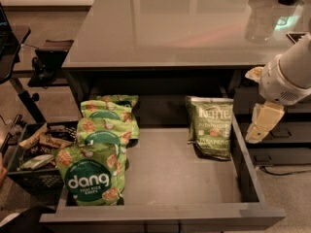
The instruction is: Pick green jalapeno chip bag from top drawer and place on counter
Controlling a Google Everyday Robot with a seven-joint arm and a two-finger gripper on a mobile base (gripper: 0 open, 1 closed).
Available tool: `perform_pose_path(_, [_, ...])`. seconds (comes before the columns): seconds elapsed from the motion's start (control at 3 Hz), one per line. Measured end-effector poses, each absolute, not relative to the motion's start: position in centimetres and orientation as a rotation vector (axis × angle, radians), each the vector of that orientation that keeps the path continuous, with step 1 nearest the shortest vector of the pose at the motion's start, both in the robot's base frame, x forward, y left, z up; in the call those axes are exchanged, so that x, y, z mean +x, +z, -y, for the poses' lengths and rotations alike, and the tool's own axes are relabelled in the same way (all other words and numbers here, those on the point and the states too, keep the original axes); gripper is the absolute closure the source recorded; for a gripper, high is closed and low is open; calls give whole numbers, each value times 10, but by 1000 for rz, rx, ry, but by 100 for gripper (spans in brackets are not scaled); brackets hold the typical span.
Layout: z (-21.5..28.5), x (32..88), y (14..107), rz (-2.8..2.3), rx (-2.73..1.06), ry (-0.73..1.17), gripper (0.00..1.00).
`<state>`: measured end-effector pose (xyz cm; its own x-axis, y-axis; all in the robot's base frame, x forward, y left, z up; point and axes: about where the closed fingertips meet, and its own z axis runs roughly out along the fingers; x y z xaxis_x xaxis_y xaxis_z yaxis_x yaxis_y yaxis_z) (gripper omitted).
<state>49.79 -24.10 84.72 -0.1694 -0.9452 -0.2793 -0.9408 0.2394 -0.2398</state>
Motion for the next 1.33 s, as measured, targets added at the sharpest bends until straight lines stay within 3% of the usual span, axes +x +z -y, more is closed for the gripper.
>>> perform_pose_path(1.33, [258,539,825,-1983,-1739,-38,0])
